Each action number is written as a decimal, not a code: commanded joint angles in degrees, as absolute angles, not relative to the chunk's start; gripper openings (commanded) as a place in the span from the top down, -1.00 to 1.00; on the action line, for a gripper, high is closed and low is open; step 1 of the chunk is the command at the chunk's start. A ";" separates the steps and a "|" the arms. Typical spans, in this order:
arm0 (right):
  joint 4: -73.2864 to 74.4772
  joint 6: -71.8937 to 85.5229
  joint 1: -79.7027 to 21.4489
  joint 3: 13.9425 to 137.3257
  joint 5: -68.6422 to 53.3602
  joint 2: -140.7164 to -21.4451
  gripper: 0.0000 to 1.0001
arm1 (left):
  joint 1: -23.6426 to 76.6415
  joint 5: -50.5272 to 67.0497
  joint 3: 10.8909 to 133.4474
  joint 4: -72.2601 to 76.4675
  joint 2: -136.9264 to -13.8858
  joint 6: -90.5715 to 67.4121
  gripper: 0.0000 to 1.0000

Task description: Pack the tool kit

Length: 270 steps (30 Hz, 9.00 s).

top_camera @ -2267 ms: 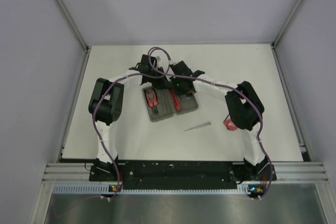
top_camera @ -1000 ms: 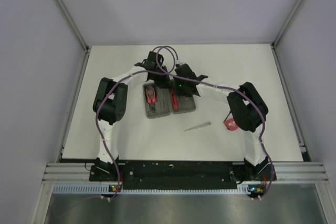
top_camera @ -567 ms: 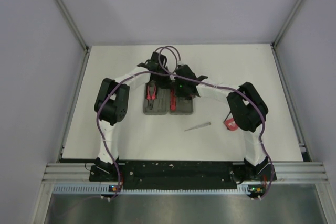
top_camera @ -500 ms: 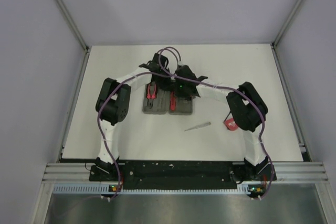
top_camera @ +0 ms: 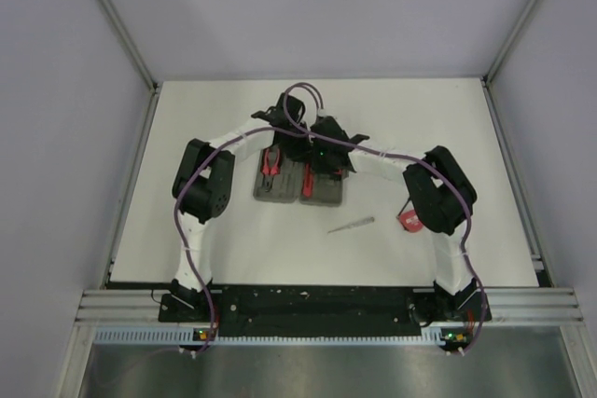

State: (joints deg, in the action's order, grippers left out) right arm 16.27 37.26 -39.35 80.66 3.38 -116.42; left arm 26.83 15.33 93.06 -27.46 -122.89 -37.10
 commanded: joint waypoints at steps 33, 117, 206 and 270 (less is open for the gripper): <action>43.07 62.66 -30.67 54.50 -2.54 -84.99 0.08 | 17.49 -3.95 75.41 -21.97 -85.43 -25.66 -0.19; 33.05 33.13 -34.19 96.77 8.00 -121.02 1.00 | 13.98 27.42 75.32 -22.24 -91.58 -27.33 -0.38; 18.63 40.69 -34.80 70.05 -3.25 -101.51 0.75 | 26.28 34.10 93.16 -13.80 -122.87 -32.79 0.69; 19.60 39.38 -34.98 71.01 -3.34 -110.58 1.00 | 31.46 15.82 103.44 -35.59 -132.81 -31.03 0.97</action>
State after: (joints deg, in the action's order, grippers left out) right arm 19.57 39.90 -34.81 71.66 -4.78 -109.95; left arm 30.50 19.90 102.72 -30.52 -130.30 -32.77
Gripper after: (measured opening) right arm 0.003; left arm 0.008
